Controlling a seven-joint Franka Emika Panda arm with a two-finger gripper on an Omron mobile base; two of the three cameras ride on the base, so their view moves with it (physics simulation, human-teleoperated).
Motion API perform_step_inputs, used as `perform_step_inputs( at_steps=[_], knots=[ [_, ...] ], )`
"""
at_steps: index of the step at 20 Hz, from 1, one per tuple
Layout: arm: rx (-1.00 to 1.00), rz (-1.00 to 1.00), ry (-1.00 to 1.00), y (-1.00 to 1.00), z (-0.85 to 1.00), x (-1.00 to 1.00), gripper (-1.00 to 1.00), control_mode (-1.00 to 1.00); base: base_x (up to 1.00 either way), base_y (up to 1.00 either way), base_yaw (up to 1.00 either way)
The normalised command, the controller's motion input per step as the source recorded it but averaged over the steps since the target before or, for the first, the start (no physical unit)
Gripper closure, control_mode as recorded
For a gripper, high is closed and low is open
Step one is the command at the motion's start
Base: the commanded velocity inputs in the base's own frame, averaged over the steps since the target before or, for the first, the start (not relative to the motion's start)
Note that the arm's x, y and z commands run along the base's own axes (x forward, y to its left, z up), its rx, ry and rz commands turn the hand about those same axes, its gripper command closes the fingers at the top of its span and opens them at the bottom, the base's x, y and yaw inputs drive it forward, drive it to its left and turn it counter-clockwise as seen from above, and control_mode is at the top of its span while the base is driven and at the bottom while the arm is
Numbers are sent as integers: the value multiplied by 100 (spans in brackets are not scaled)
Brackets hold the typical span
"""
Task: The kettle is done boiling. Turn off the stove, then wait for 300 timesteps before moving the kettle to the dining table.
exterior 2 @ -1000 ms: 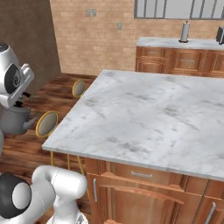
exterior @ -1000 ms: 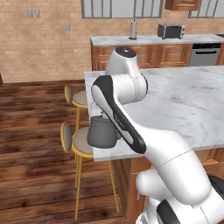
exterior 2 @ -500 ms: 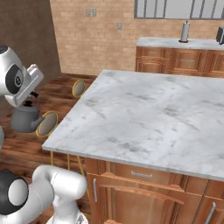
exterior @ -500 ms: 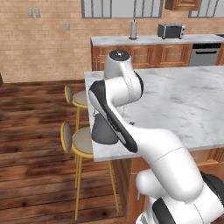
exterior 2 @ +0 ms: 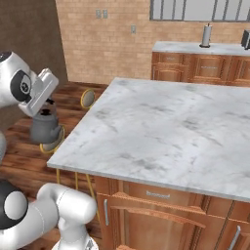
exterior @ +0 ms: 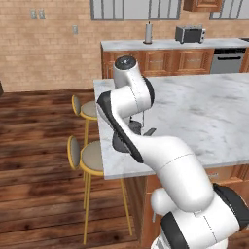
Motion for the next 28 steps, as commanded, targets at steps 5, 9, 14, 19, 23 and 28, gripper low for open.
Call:
perform_step_inputs(
  at_steps=[5,9,14,19,23,28],
  knots=[
    [-8,-13,-8,-5,-18,38,100,-100,0,0,0],
    [-6,-10,-15,0,-28,31,100,-100,0,0,0],
    [-4,-8,-15,0,-34,24,100,-100,0,0,0],
    [-2,-6,-15,0,-26,24,100,-100,0,0,0],
    [0,-3,-8,-6,-7,30,100,-100,0,0,0],
    [1,-1,-2,-8,-4,30,100,-100,0,0,0]
  ],
)
